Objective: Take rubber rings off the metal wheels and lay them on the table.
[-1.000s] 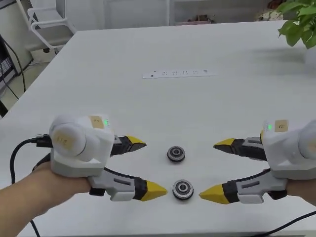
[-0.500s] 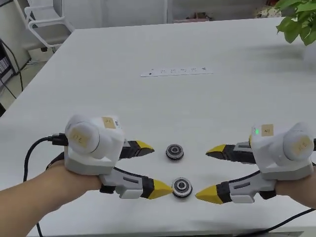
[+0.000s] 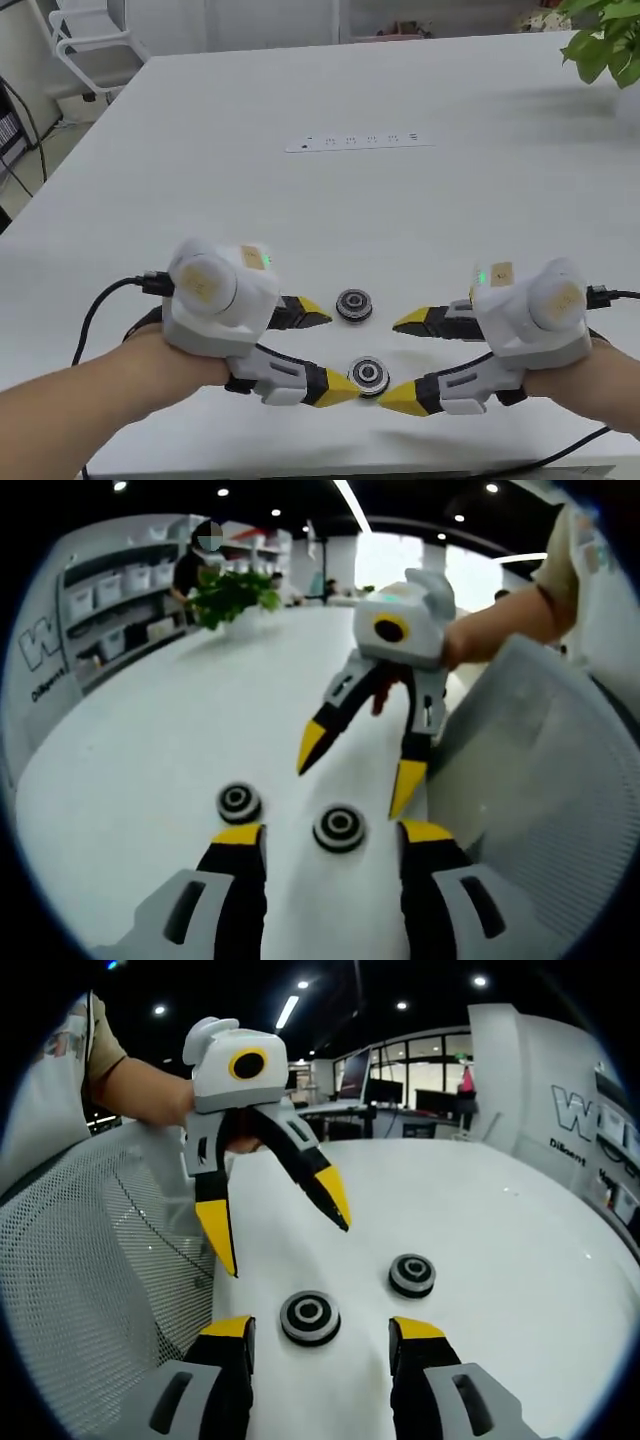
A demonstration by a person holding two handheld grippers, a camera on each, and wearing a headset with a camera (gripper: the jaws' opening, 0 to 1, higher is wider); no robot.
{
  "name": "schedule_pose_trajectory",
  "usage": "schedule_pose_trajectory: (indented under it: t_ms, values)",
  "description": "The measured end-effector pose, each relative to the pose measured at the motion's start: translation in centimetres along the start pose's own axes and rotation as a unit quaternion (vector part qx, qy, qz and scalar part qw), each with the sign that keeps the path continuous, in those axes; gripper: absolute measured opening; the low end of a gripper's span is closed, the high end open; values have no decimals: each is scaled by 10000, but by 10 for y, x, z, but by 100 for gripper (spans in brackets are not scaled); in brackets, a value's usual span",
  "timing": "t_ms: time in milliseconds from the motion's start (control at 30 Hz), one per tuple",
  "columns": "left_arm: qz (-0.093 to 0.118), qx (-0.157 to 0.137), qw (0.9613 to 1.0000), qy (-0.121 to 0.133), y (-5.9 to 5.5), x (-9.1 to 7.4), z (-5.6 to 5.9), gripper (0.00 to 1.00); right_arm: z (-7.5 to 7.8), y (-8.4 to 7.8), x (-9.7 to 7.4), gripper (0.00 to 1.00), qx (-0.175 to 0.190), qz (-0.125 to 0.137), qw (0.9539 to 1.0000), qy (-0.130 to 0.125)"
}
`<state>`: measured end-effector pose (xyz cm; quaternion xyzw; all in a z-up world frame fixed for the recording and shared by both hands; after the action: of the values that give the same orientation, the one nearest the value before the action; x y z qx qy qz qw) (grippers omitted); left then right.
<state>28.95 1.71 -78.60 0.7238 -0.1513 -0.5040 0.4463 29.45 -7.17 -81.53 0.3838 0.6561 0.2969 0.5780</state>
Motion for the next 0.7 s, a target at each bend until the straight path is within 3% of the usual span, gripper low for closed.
schedule_pose_trajectory:
  t_ms: [700]
  values:
    - [-179,79,9994,-286,-7,24,12,31,-2,-7,1,50,35,-51,10000,48]
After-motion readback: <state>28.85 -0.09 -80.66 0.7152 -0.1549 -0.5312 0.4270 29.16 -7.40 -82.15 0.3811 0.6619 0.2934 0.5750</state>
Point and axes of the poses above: the centre of the closed fingertips' face, and the gripper's own axes: x roughly forward along the fingers, z roughly to its right, y roughly out of its top, the point moved 4 cm from there along -x, roughly backward along the fingers, and after that the axes turned 12 degrees about y, right-handed, at the moved point
